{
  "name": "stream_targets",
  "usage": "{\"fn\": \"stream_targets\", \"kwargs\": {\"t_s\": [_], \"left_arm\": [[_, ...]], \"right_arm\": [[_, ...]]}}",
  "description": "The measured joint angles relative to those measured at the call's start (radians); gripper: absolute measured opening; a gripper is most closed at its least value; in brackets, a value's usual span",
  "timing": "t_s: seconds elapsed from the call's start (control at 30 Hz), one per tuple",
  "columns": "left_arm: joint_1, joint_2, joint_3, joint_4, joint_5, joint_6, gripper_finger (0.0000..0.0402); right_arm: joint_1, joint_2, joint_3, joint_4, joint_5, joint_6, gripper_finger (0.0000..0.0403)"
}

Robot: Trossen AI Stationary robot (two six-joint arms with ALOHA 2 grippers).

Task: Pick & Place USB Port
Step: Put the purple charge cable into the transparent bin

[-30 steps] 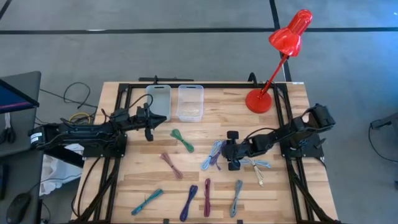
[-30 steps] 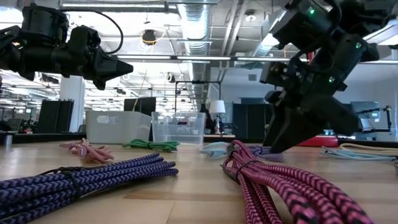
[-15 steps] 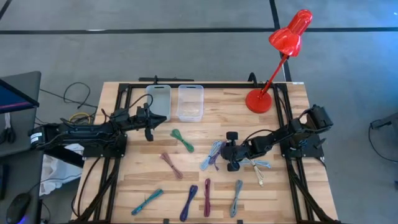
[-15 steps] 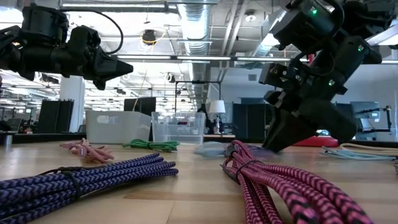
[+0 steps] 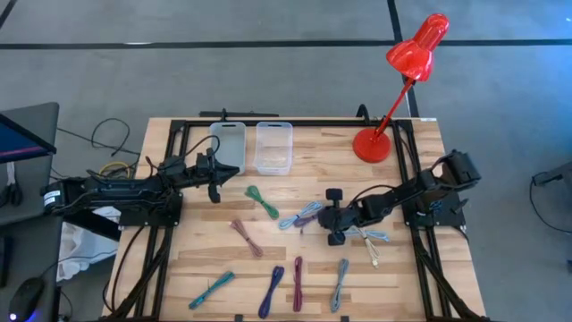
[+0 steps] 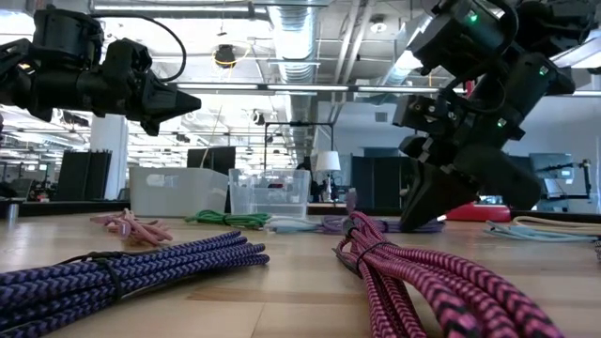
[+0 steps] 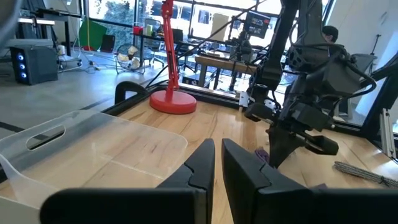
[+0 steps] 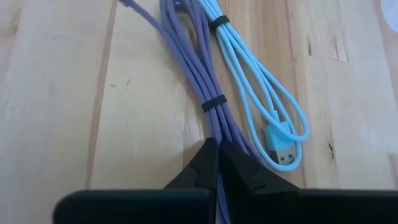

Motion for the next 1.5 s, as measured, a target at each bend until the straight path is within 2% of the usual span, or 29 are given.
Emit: {"fn": "stream_targets", "kwargs": {"t_s": [0.4, 0.67, 0.83, 1.0, 1.3, 1.5], "left_arm": [[0.000, 0.000, 0.000, 0.000, 0.000, 0.003, 0.0030], [0.000, 0.000, 0.000, 0.000, 0.000, 0.003, 0.0030], [0.000, 0.000, 0.000, 0.000, 0.000, 0.004, 0.0030], [0.000, 0.000, 0.000, 0.000, 0.000, 0.053, 0.0030], [0.000, 0.000, 0.000, 0.002, 0.000, 0.063, 0.0030], [0.000, 0.000, 0.000, 0.004, 0.000, 0.063, 0.0030]], "right_arm": [[-0.037, -0.193, 0.001, 0.027, 0.005, -0.026, 0.0001], [-0.080, -0.249, 0.003, 0.207, 0.027, -0.040, 0.0000], [-0.109, -0.227, 0.022, 0.287, 0.034, -0.068, 0.0000], [-0.133, -0.164, 0.107, 0.290, 0.109, -0.069, 0.0000], [-0.253, -0.026, 0.259, 0.308, 0.107, -0.050, 0.0000], [-0.332, 0.052, 0.314, 0.337, 0.098, -0.053, 0.0000]]}}
